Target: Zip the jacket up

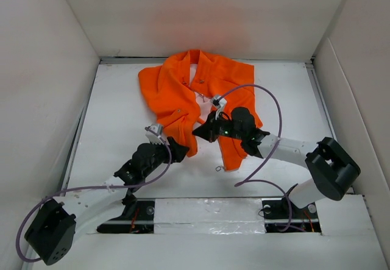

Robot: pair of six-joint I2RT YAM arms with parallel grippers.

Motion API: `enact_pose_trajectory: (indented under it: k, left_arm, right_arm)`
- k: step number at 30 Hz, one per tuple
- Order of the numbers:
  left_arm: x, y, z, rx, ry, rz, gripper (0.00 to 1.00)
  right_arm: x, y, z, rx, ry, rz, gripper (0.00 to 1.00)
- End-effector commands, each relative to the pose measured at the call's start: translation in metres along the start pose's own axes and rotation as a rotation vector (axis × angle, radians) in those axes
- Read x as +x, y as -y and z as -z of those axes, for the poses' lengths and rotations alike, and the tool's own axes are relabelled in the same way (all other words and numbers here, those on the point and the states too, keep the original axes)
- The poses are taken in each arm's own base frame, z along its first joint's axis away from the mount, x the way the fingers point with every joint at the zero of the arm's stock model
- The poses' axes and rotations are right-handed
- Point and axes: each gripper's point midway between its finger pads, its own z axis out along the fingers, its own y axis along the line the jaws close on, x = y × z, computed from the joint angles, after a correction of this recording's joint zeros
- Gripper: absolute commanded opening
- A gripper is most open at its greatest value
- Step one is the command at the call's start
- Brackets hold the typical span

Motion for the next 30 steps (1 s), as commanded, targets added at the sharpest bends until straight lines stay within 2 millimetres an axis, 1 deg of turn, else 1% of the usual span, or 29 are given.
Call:
enact_pose_trajectory:
  k: [1,2,4,5,7,9,10,11,13,14,16,17,18,20,22,23,24,25,26,27,28,30]
  left_arm:
    - [-0.029,0.011,-0.005,0.025,0.122,-0.023,0.6]
    - [-0.034,0.009,-0.007,0.009,0.137,-0.031,0.58]
    - [-0.033,0.004,-0.01,-0.024,0.129,-0.043,0.56]
    - [-0.036,0.004,-0.012,-0.033,0.137,-0.051,0.55]
    - [-0.034,0.0,-0.016,-0.052,0.128,-0.069,0.54]
    - [-0.038,0.001,-0.018,-0.053,0.135,-0.081,0.49]
    - [-0.036,0.0,-0.021,-0.056,0.126,-0.086,0.47]
    - [-0.038,0.003,-0.022,-0.047,0.127,-0.088,0.36]
    - [-0.041,0.007,-0.023,-0.032,0.134,-0.085,0.28]
    - [-0.044,0.012,-0.023,-0.017,0.14,-0.083,0.16]
    - [-0.052,0.017,-0.019,-0.009,0.162,-0.065,0.03]
    - [-0.056,0.02,-0.016,-0.007,0.175,-0.049,0.0]
    - [-0.058,0.021,-0.014,-0.001,0.183,-0.043,0.0]
    - [-0.065,0.029,-0.005,0.024,0.208,-0.01,0.0]
    - [-0.069,0.031,0.004,0.03,0.218,0.018,0.0]
    - [-0.07,0.032,0.006,0.029,0.222,0.053,0.0]
    - [-0.069,0.032,0.008,0.03,0.218,0.065,0.0]
    - [-0.067,0.031,0.009,0.022,0.208,0.076,0.0]
    - [-0.068,0.032,0.01,0.02,0.205,0.099,0.0]
    - [-0.067,0.032,0.009,0.016,0.196,0.102,0.0]
    - [-0.062,0.029,0.007,-0.002,0.173,0.103,0.0]
    - [-0.063,0.029,0.005,-0.016,0.164,0.114,0.0]
  right_arm:
    - [-0.018,-0.016,0.001,-0.111,0.052,0.013,0.0]
    - [-0.017,-0.017,0.001,-0.116,0.051,0.011,0.0]
    - [-0.017,-0.018,0.001,-0.127,0.048,0.01,0.0]
    - [-0.017,-0.019,0.001,-0.127,0.049,0.01,0.0]
    - [-0.019,-0.016,0.002,-0.121,0.051,0.009,0.0]
    - [-0.021,-0.018,0.003,-0.127,0.052,0.01,0.0]
    - [-0.021,-0.018,0.003,-0.127,0.051,0.009,0.0]
    - [-0.021,-0.018,0.002,-0.128,0.05,0.012,0.0]
    - [-0.02,-0.015,0.001,-0.117,0.043,0.01,0.0]
    - [-0.019,-0.014,0.0,-0.111,0.038,0.007,0.0]
    - [-0.014,-0.006,-0.002,-0.081,0.026,0.0,0.0]
    - [-0.013,-0.004,-0.003,-0.069,0.023,-0.001,0.0]
    - [-0.01,0.003,-0.003,-0.038,0.016,-0.009,0.0]
    - [-0.006,0.008,-0.003,-0.014,0.011,-0.014,0.0]
    - [-0.005,0.013,-0.001,0.017,0.012,-0.02,0.23]
    - [-0.006,0.013,0.0,0.02,0.016,-0.018,0.38]
    - [-0.003,0.013,0.002,0.025,0.013,-0.02,0.63]
    - [-0.003,0.008,0.003,0.014,0.012,-0.016,0.71]
    - [-0.009,0.003,0.007,0.007,0.028,-0.005,0.78]
    - [-0.006,0.005,0.01,0.024,0.019,-0.009,0.87]
    - [-0.006,-0.001,0.012,0.018,0.017,0.0,0.91]
    - [-0.004,-0.015,0.021,0.025,0.016,0.021,0.95]
